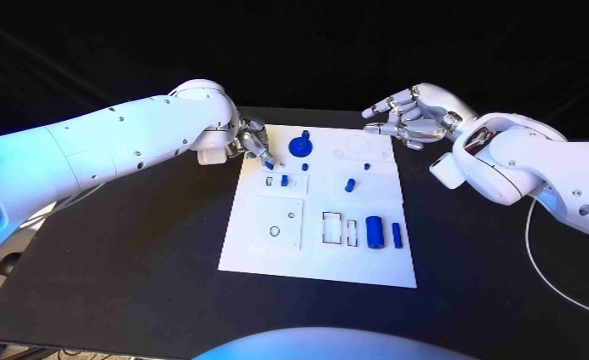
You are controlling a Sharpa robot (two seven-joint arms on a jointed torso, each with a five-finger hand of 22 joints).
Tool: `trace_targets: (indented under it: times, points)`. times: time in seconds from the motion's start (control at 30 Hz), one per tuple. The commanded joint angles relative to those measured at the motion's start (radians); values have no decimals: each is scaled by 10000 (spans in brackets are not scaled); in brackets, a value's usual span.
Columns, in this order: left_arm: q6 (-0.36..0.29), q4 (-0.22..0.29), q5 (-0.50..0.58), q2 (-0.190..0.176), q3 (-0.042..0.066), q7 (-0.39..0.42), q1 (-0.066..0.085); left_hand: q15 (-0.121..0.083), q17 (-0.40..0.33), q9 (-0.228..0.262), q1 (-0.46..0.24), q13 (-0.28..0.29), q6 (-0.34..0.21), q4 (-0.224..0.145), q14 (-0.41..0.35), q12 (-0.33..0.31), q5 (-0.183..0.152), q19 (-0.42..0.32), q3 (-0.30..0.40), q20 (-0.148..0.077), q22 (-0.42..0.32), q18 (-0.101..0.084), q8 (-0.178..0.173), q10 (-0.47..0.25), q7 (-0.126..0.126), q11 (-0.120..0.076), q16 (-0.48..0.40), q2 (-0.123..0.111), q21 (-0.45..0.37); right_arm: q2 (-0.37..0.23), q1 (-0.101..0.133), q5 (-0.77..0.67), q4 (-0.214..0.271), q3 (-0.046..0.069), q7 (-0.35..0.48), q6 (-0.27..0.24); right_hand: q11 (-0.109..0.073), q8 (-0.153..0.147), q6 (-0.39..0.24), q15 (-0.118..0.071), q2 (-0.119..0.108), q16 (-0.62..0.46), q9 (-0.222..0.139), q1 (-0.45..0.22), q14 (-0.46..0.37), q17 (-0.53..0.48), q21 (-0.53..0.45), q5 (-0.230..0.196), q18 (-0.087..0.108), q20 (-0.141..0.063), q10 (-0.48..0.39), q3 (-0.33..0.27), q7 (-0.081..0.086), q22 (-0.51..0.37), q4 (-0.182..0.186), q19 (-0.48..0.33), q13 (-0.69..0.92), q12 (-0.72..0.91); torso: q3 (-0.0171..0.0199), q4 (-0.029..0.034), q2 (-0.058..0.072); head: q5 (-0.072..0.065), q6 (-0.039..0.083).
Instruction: Assemble the parts on the task board
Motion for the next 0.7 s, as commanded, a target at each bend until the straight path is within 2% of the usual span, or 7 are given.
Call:
trace_targets:
  times: [0.03, 0.33, 0.7]
  points:
    - [-571, 254, -387, -147, 0, 548, -93, -47, 2628, -17, -69, 52, 88, -1515, 1036, 66, 61, 196, 1571, -19, 607, -88, 60, 94, -8, 0, 24, -56, 59, -1, -8, 11, 0, -1, 54, 112, -7, 60, -65, -1, 39, -70, -14, -51, 455, -8, -43, -20, 64, -7, -72, 9, 28, -8, 65, -56, -7, -16, 9, -18, 4, 49, -5]
    - [-1125, 718, -920, -448, -30, 648, -426, -56, 2628, -32, -107, 95, 130, -1544, 1036, 105, 115, 217, 1616, -28, 649, -98, 63, 145, -19, -10, 24, -98, 94, -17, -10, 13, 3, -4, 50, 110, -6, 63, -65, 0, 44, -77, -14, -53, 452, -16, -53, -16, 67, -6, -78, 9, 29, -26, 70, -64, -15, -22, 6, -23, 11, 76, -22]
    - [-841, 1084, -1085, -752, -38, 525, -560, -59, 2628, -39, -127, 136, 154, -1553, 1036, 140, 127, 230, 1633, -31, 676, -104, 65, 179, -26, -15, 24, -119, 118, -22, -11, 14, 9, -7, 54, 117, -6, 63, -65, 0, 44, -77, -14, -53, 452, -16, -53, -16, 67, -6, -78, 9, 29, -26, 70, -64, -15, -22, 18, -42, 16, 127, -39]
